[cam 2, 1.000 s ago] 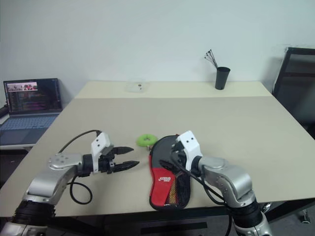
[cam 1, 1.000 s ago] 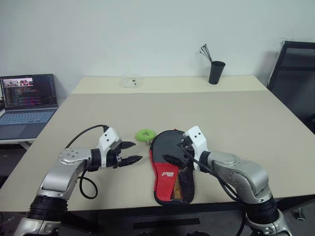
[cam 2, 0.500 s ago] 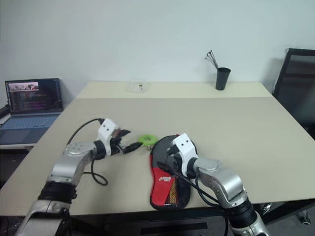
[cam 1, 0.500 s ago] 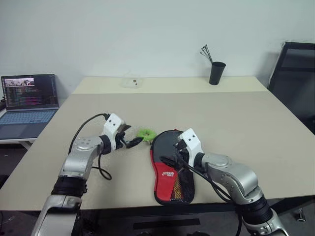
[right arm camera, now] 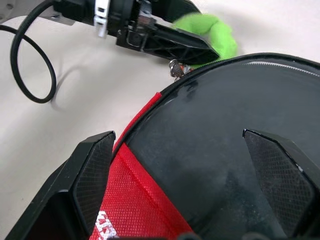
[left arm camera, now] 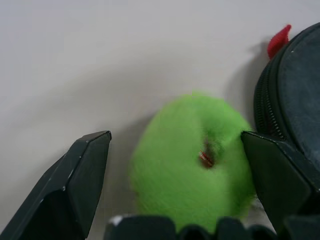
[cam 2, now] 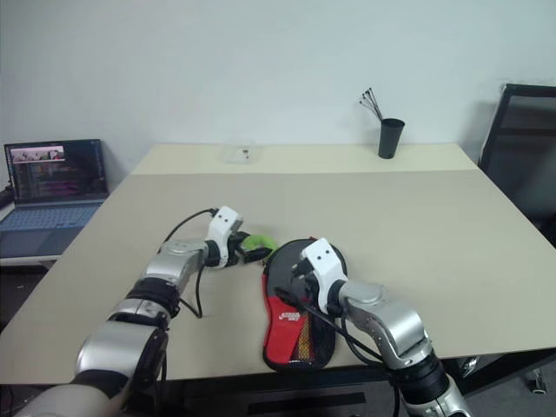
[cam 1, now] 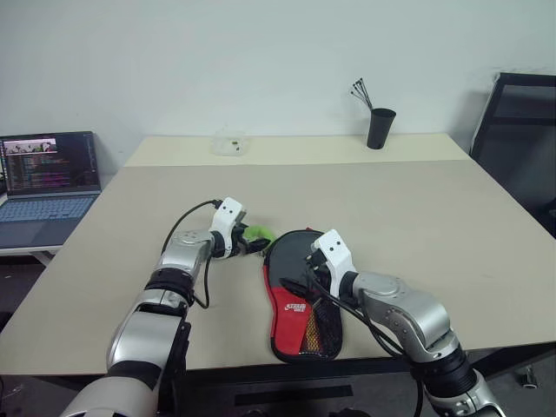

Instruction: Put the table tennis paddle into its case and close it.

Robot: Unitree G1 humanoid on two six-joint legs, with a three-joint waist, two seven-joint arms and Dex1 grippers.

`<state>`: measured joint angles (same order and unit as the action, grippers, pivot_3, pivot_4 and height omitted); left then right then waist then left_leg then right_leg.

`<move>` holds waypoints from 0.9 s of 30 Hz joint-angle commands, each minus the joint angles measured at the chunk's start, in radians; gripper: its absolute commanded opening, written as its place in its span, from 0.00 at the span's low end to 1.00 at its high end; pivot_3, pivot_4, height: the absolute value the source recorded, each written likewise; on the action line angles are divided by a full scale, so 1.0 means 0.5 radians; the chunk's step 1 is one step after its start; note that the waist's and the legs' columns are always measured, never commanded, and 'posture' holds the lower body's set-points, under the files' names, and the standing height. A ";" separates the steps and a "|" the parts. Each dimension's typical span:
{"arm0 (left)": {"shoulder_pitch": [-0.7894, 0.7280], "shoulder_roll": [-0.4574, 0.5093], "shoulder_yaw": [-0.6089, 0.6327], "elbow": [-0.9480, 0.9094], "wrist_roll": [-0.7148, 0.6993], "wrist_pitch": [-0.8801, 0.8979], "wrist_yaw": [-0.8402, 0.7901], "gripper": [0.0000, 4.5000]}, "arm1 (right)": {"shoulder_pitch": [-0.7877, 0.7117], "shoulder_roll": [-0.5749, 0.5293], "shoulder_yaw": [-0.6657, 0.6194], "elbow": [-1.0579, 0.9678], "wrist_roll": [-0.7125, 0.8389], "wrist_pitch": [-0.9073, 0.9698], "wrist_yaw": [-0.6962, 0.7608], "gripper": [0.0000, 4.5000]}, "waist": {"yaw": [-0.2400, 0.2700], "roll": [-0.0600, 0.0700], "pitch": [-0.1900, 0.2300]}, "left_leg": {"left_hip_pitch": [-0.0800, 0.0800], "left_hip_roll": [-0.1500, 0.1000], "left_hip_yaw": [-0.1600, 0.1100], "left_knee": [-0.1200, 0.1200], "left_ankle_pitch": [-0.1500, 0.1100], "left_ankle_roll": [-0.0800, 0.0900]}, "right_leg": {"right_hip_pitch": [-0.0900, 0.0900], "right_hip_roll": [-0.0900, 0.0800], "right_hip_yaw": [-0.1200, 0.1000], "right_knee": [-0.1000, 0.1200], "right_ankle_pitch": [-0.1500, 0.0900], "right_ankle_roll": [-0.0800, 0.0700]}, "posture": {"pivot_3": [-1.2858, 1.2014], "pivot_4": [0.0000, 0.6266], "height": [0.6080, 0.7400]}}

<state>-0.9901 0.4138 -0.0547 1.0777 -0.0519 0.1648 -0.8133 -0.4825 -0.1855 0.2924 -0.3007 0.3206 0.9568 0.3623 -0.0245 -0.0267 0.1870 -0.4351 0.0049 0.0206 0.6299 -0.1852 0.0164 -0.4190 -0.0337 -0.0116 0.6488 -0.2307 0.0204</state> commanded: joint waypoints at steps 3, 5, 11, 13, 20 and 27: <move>-0.060 -0.019 -0.004 0.131 0.067 -0.053 -0.026 0.91 | 0.017 0.025 -0.021 -0.080 -0.018 -0.028 -0.027 1.00 | -0.001 -0.001 -0.001 | 0.000 0.000 0.000 0.001 0.000 0.000 | 0.000 0.000 0.000 0.001 0.000 0.000 | 0.52 0.24 1.00; -0.058 -0.015 0.005 0.154 0.075 -0.069 -0.015 0.79 | 0.021 0.024 -0.023 -0.082 -0.020 -0.029 -0.030 1.00 | -0.001 -0.001 -0.001 | 0.001 0.000 0.000 0.001 0.000 0.000 | 0.000 0.000 0.001 0.001 0.001 0.001 | 0.52 0.24 1.00; -0.045 -0.011 0.045 0.173 0.062 -0.077 0.004 0.32 | -0.016 0.021 0.001 -0.040 -0.060 -0.098 -0.007 1.00 | -0.002 -0.003 -0.002 | 0.002 0.001 0.001 0.001 0.000 0.000 | 0.000 0.000 0.001 0.003 0.001 0.000 | 0.52 0.24 1.00; -0.033 -0.010 0.055 0.162 0.061 -0.074 -0.004 0.18 | -0.042 0.026 0.023 0.004 -0.089 -0.135 -0.001 1.00 | -0.007 -0.003 -0.002 | 0.003 0.001 0.002 0.002 0.000 0.000 | 0.000 0.000 0.002 0.004 0.001 0.001 | 0.52 0.24 1.00; -0.030 -0.009 0.073 0.115 0.051 -0.054 -0.035 0.01 | -0.106 0.008 0.174 0.320 -0.225 -0.315 0.107 1.00 | -0.009 -0.007 -0.004 | 0.006 0.002 0.006 0.004 0.000 0.000 | 0.000 0.000 0.004 0.011 0.001 0.001 | 0.52 0.24 1.00; -0.128 -0.003 0.017 0.149 0.129 -0.158 -0.059 0.01 | -0.057 -0.022 0.229 0.457 -0.300 -0.295 0.169 1.00 | -0.009 -0.010 -0.006 | 0.006 0.002 0.007 0.005 0.000 0.000 | 0.000 0.000 0.005 0.013 0.000 0.001 | 0.52 0.24 1.00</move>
<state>-1.0187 0.4000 -0.0372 1.1506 -0.0078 0.1167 -0.8455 -0.5235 -0.1920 0.3956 -0.0890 0.1776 0.7939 0.4362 -0.0291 -0.0315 0.1838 -0.4320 0.0061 0.0242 0.6324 -0.1852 0.0164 -0.4192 -0.0335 -0.0091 0.6554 -0.2304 0.0207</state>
